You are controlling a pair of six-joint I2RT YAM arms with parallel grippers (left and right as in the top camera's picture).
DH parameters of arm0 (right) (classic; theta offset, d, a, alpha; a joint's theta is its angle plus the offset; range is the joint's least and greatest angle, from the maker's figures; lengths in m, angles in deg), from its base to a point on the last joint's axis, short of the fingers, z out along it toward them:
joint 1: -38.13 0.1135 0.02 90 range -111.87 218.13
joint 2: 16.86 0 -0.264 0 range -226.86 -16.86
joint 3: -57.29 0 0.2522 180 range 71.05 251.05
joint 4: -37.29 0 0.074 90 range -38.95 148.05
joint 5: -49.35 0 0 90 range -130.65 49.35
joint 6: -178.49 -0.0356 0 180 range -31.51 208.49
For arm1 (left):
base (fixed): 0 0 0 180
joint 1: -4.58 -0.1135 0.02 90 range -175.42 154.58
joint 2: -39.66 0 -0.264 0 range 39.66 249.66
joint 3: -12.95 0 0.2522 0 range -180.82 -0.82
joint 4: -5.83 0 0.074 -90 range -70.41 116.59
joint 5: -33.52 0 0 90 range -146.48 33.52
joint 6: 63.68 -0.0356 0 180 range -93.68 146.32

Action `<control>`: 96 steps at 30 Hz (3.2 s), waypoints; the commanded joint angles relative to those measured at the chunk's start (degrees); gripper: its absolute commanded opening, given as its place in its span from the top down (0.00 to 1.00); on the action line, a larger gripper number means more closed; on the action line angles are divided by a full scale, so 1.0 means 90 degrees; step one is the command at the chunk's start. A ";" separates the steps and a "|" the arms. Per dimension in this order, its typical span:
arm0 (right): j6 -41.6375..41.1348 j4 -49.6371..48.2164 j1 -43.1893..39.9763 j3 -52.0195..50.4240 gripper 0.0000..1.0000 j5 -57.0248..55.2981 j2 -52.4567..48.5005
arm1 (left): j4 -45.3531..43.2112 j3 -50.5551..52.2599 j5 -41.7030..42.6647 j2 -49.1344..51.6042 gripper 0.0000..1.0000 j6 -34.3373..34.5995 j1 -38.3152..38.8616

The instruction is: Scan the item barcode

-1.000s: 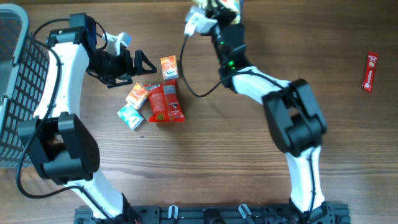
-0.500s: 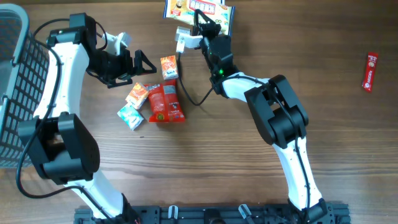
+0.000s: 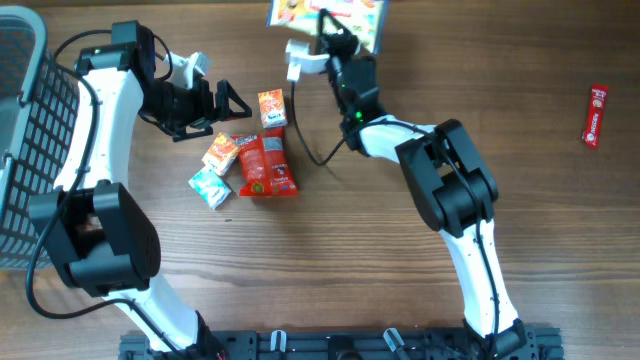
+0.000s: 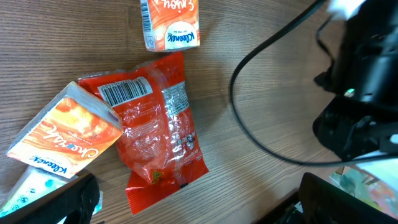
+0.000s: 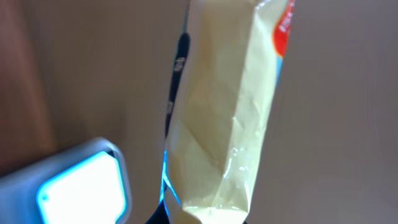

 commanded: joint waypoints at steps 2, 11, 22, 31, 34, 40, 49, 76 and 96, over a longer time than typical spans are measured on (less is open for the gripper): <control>-0.0996 -0.0865 -0.0855 0.0197 0.96 -0.2212 0.0066 | 0.0000 -0.0046 0.0007 -0.0053 0.00 -0.0051 0.0015; -0.2754 -0.0044 -0.2652 0.0197 0.96 -0.5858 0.0066 | 0.0000 -0.0046 0.0007 -0.0053 0.00 -0.0051 0.0015; -0.3082 0.1605 -0.4005 0.0197 0.96 -0.6917 0.0066 | 0.0000 -0.0046 0.0007 -0.0053 0.00 -0.0053 0.0015; -0.3747 0.1926 -0.4194 0.0194 0.47 -0.7118 0.0066 | 0.0000 -0.0046 0.0007 -0.0053 0.00 -0.0053 0.0015; -0.3891 0.2317 -0.4194 0.0194 0.12 -0.7067 0.0066 | 0.0000 -0.0046 0.0007 -0.0053 0.00 -0.0053 0.0015; -0.3815 0.2356 -0.4194 0.0194 0.02 -0.7026 0.0066 | 0.0000 -0.0046 0.0007 -0.0053 0.00 -0.0051 0.0015; -0.3628 0.2210 -0.4233 0.0197 0.00 -0.7019 0.0476 | 0.0000 -0.0046 0.0007 -0.0053 0.00 -0.0051 0.0015; -0.7997 0.8298 -0.5068 0.0199 0.00 -0.2756 0.1666 | 0.0000 -0.0046 0.0007 -0.0053 0.00 -0.0051 0.0015; -0.9576 0.9996 -0.5707 0.0209 0.00 0.1994 0.4177 | 0.0000 -0.0046 0.0007 -0.0053 0.00 -0.0051 0.0015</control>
